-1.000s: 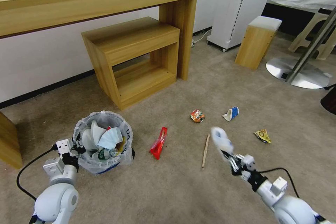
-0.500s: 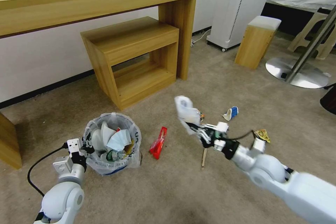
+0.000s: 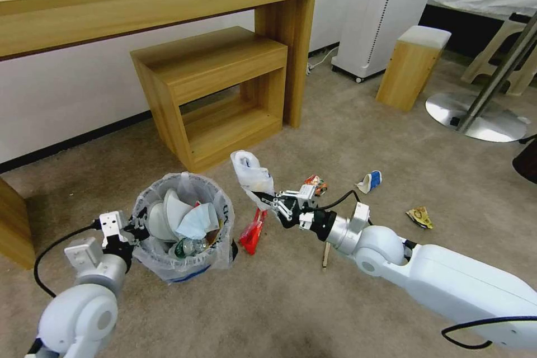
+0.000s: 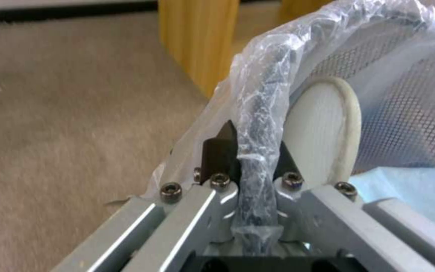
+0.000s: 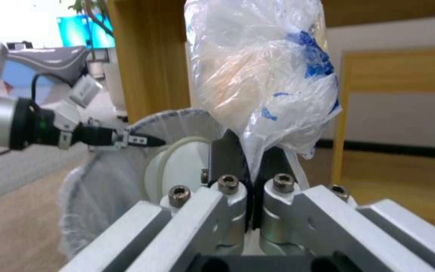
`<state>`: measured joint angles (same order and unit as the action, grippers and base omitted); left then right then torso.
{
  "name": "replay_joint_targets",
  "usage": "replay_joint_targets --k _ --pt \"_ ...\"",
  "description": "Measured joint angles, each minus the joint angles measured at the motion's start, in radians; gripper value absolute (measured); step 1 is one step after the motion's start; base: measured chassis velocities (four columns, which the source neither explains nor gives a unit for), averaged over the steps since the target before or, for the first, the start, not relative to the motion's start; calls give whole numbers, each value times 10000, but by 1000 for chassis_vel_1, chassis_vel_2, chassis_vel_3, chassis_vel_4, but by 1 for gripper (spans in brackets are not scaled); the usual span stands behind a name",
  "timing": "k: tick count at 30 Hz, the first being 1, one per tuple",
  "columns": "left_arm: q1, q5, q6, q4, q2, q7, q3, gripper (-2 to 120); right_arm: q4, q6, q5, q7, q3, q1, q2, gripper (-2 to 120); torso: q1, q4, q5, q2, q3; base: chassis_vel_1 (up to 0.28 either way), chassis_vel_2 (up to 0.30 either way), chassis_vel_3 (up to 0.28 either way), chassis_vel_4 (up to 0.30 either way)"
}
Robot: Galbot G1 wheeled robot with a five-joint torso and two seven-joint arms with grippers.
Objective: Pick up the trash bin and place the garbage on the floor into it.
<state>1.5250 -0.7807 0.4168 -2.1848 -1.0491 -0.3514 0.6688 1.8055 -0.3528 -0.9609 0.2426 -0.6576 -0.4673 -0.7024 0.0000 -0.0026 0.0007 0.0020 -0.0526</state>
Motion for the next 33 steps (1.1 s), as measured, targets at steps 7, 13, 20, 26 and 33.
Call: replay_joint_targets --k 7,13,20,26,33 --pt "134 -126 107 -296 140 -58 -152 2 -265 43 167 -235 -716 236 -423 0 0 1 1 0 0 0 0 0 0" --pt "162 -69 99 -342 143 -41 -194 2 -288 -80 150 -310 -1504 908 -1220 0 0 4 -2 0 0 0 0 0 0" --pt "106 -49 35 -376 118 -15 -213 2 -656 -113 -28 -322 -2590 1756 -1854 0 0 4 -2 0 0 0 0 0 0" --pt "155 -55 28 -598 111 3 -234 2 -1370 -127 -43 -480 -3127 1730 -2236 0 0 1 -1 0 0 0 0 0 0" --pt "228 -65 22 -763 121 3 -206 2 -1688 -81 186 -831 -3142 1328 -2474 1 0 3 1 0 0 0 0 0 0"
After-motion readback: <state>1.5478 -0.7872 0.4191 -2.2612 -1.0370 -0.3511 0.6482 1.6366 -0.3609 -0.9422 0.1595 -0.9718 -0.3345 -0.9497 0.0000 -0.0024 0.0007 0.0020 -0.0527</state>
